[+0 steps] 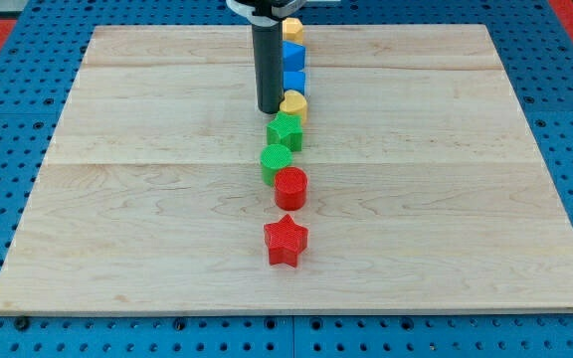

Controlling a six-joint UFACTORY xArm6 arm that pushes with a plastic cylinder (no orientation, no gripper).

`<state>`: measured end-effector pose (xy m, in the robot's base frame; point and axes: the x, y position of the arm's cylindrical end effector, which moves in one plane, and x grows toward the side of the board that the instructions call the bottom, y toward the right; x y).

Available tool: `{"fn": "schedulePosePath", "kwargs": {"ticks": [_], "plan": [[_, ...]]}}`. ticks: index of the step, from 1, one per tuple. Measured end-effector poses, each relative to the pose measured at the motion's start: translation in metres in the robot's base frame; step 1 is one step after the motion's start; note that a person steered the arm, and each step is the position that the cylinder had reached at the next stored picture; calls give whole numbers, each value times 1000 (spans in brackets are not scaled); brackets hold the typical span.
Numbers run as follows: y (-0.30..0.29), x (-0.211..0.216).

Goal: Point at red circle

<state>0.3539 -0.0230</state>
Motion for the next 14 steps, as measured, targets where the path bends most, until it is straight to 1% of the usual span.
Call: {"fn": "schedulePosePath", "kwargs": {"ticks": [1, 2, 3, 4, 5, 7, 8, 9, 10, 11, 12, 13, 14], "plan": [[-1, 0], [-20, -4], [-64, -4], [-85, 15], [-92, 21], [-96, 17], [-105, 74], [-138, 106], [-152, 111], [-157, 146], [-155, 236], [-102, 265], [-5, 264]]}}
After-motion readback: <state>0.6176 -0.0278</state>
